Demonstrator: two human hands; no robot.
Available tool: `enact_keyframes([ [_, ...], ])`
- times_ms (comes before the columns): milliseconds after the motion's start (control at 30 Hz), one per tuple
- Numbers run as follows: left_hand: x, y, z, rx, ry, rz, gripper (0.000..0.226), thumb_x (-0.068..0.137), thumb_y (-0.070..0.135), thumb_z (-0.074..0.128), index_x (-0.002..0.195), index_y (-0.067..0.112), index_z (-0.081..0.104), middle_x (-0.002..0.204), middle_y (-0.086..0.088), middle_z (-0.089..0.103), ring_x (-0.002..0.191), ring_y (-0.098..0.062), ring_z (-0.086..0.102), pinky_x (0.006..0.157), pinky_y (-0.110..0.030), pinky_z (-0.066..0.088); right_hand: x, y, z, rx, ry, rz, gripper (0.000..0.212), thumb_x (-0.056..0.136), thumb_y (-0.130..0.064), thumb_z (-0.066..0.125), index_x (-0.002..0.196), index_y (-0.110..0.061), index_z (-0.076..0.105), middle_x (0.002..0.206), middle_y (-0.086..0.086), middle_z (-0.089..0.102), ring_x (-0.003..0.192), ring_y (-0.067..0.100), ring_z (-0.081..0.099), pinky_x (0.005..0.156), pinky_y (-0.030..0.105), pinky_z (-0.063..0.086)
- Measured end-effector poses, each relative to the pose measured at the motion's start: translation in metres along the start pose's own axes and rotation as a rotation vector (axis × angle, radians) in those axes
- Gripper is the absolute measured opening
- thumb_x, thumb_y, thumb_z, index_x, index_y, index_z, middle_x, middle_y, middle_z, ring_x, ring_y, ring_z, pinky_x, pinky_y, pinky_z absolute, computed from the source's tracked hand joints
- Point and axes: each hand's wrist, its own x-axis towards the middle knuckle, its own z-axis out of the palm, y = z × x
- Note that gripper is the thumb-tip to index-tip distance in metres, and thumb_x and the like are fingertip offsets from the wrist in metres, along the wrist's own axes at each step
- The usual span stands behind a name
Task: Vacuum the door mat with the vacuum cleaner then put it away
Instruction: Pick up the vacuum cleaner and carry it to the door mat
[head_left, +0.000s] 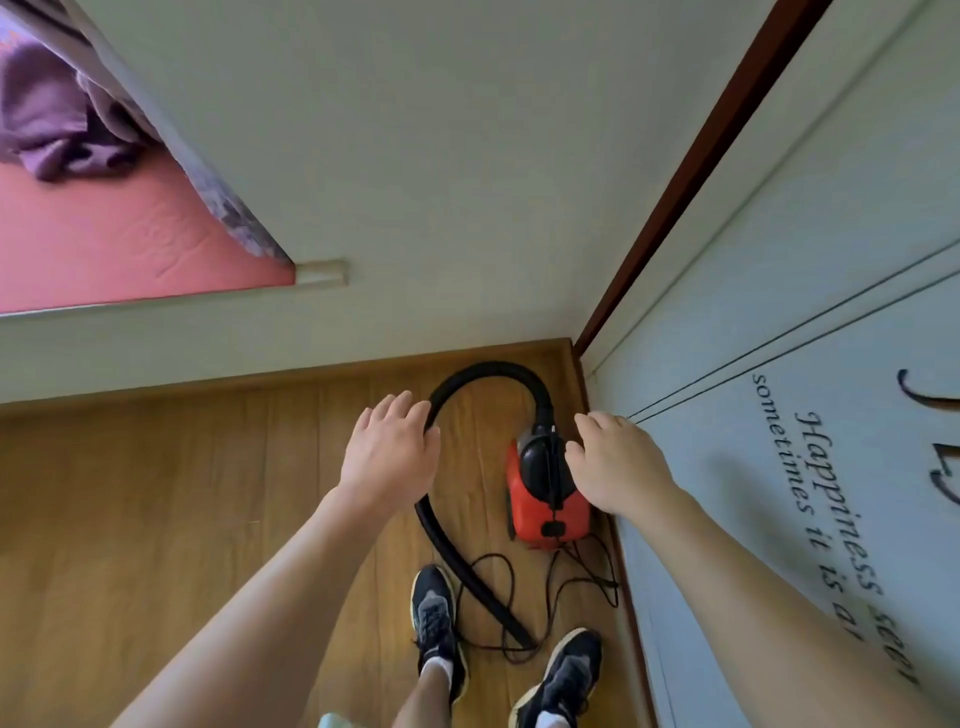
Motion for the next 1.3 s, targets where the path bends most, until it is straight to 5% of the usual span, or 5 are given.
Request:
enact_keyframes([
  [167, 0.027, -0.016, 0.082, -0.034, -0.031, -0.015, 0.044, 0.102, 0.037, 0.022, 0.117, 0.02, 0.059, 0.127, 0.0, 0.059, 0.13, -0.024, 0.049, 0.112, -0.043, 0.038, 0.042, 0.019, 0.074, 0.058, -0.052, 0.012, 0.053, 0.105, -0.035, 0.03, 0.154, -0.015, 0.034, 0.157, 0.006, 0.04, 0.143, 0.025, 0.037, 0.115, 0.039, 0.033],
  [567, 0.114, -0.053, 0.253, -0.037, -0.091, -0.064, 0.037, 0.103, 0.031, 0.035, 0.132, 0.016, 0.055, 0.132, -0.003, 0.054, 0.133, -0.027, 0.045, 0.111, -0.043, 0.037, 0.141, 0.066, 0.218, 0.115, -0.175, 0.122, 0.055, 0.104, -0.035, 0.032, 0.155, -0.016, 0.03, 0.155, 0.008, 0.04, 0.137, 0.029, 0.041, 0.108, 0.042, 0.04],
  [900, 0.154, -0.087, 0.334, -0.08, -0.102, -0.136, 0.058, 0.103, 0.029, 0.039, 0.157, 0.015, 0.025, 0.168, -0.013, 0.015, 0.154, -0.033, 0.014, 0.122, -0.051, 0.026, 0.188, 0.079, 0.299, 0.229, -0.196, 0.228, 0.06, 0.103, -0.036, 0.034, 0.159, -0.018, 0.021, 0.158, 0.009, 0.036, 0.14, 0.03, 0.039, 0.111, 0.046, 0.039],
  [1167, 0.15, -0.101, 0.372, -0.245, -0.129, -0.316, 0.082, 0.098, 0.023, 0.05, 0.16, 0.018, -0.003, 0.169, -0.01, 0.002, 0.153, -0.036, 0.011, 0.116, -0.056, 0.035, 0.191, 0.078, 0.336, 0.355, -0.142, 0.348, 0.051, 0.107, -0.037, 0.034, 0.151, -0.012, 0.035, 0.148, 0.013, 0.045, 0.129, 0.033, 0.05, 0.093, 0.037, 0.042],
  [1300, 0.156, -0.109, 0.384, -0.324, -0.131, -0.367, 0.091, 0.099, 0.021, 0.056, 0.159, 0.025, -0.012, 0.167, -0.013, 0.009, 0.141, -0.044, 0.036, 0.104, -0.059, 0.048, 0.194, 0.077, 0.347, 0.412, -0.062, 0.372, 0.042, 0.108, -0.035, 0.033, 0.139, -0.01, 0.047, 0.131, 0.012, 0.055, 0.107, 0.027, 0.055, 0.081, 0.033, 0.039],
])
